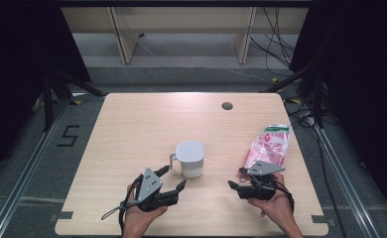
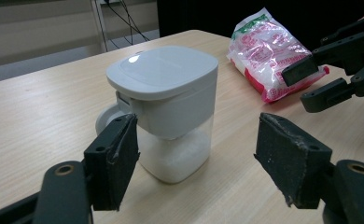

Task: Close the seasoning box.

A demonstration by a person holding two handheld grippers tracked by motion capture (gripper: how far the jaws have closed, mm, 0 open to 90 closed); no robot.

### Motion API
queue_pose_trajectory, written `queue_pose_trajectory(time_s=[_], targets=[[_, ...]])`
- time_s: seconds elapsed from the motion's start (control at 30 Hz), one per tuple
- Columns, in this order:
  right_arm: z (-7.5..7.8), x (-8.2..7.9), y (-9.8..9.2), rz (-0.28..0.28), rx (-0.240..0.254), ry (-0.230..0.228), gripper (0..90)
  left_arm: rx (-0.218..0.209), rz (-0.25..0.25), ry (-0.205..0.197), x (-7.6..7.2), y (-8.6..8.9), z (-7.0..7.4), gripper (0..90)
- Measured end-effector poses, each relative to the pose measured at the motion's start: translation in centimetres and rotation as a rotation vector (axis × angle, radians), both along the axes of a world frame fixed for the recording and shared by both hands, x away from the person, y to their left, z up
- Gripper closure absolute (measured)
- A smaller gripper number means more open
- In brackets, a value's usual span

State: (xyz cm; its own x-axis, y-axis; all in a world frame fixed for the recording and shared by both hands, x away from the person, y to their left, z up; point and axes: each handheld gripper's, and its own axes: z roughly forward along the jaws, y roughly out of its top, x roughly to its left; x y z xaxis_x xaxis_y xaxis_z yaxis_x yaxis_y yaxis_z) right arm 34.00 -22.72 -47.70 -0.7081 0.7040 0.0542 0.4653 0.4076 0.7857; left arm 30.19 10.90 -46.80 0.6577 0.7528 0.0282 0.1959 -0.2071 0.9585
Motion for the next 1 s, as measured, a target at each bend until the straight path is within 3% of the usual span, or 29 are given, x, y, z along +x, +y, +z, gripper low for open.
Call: queue_pose_trajectory(time_s=[0.03, 0.07, 0.13, 0.17, 0.2, 0.23, 0.27, 0.3, 0.4, 0.47, 0.5, 0.53, 0.57, 0.7, 0.73, 0.77, 0.8, 0.83, 0.93, 1.0], targets=[[0.0, 0.2, -0.1, 0.018, -0.013, -0.017, 36.0, -0.014, 0.003, 0.006, 0.0, 0.0, -0.2, 29.1], [0.0, 0.2, -0.1, 0.024, -0.013, -0.016, 36.0, 0.011, 0.0, -0.005, 0.0, 0.1, -0.2, 29.1], [0.0, 0.2, -0.2, 0.02, -0.012, -0.027, 35.8, -0.004, 0.004, 0.004, 0.0, 0.0, -0.5, 29.1], [0.0, 0.0, -0.1, 0.008, -0.002, -0.018, 35.7, 0.029, -0.002, -0.009, 0.0, 0.1, -0.5, 29.1], [0.0, 0.1, -0.1, 0.013, -0.004, -0.016, 35.6, 0.012, 0.005, 0.004, -0.2, 0.0, -0.6, 29.1], [0.0, 0.2, -0.2, 0.031, -0.01, -0.022, 35.3, 0.033, -0.003, -0.008, -0.1, 0.1, -0.6, 29.1], [0.0, 0.2, -0.1, 0.035, -0.007, -0.019, 34.9, 0.006, 0.002, 0.01, -0.3, -0.1, -0.8, 29.1], [0.0, 0.2, -0.2, 0.043, -0.013, -0.035, 34.7, 0.037, -0.004, -0.006, -0.2, 0.0, -0.8, 29.1], [0.1, 0.0, -0.1, 0.027, -0.005, -0.014, 33.4, -0.001, 0.003, 0.023, -0.6, -0.6, -1.3, 29.1], [0.0, -0.2, -0.1, 0.013, -0.002, -0.017, 33.0, 0.016, -0.004, 0.023, -0.7, -0.7, -1.5, 29.1], [0.0, -0.2, -0.1, 0.015, -0.002, -0.014, 32.7, -0.004, -0.006, 0.031, -0.8, -1.0, -1.7, 29.1], [0.0, -0.2, -0.1, 0.017, 0.0, -0.001, 32.7, 0.018, -0.011, 0.024, -0.7, -1.0, -1.7, 29.1], [-0.1, -0.1, -0.2, 0.038, -0.007, -0.016, 32.7, 0.001, -0.011, 0.036, -0.8, -1.1, -1.9, 29.1], [-0.1, -0.1, -0.2, 0.038, -0.008, -0.016, 32.7, 0.006, -0.006, 0.059, -1.2, -1.4, -2.4, 29.0], [-0.1, -0.2, -0.2, 0.038, -0.007, -0.017, 32.7, 0.022, -0.026, 0.037, -1.0, -1.4, -2.4, 29.0], [-0.1, -0.2, -0.2, 0.036, -0.006, -0.017, 32.7, 0.005, -0.013, 0.067, -1.2, -1.5, -2.6, 29.0], [0.0, -0.2, -0.2, 0.035, -0.01, -0.012, 32.7, 0.014, -0.012, 0.062, -1.3, -1.5, -2.7, 29.0], [0.0, -0.3, -0.2, 0.028, -0.013, -0.021, 32.6, -0.01, -0.01, 0.064, -1.3, -1.6, -2.9, 29.0], [0.0, -0.4, -0.2, 0.03, -0.009, -0.005, 32.5, 0.011, -0.006, 0.074, -1.5, -1.4, -3.1, 29.0], [0.0, -0.5, -0.1, 0.039, -0.003, -0.008, 32.3, 0.004, 0.0, 0.077, -1.7, -1.4, -3.3, 29.0]])
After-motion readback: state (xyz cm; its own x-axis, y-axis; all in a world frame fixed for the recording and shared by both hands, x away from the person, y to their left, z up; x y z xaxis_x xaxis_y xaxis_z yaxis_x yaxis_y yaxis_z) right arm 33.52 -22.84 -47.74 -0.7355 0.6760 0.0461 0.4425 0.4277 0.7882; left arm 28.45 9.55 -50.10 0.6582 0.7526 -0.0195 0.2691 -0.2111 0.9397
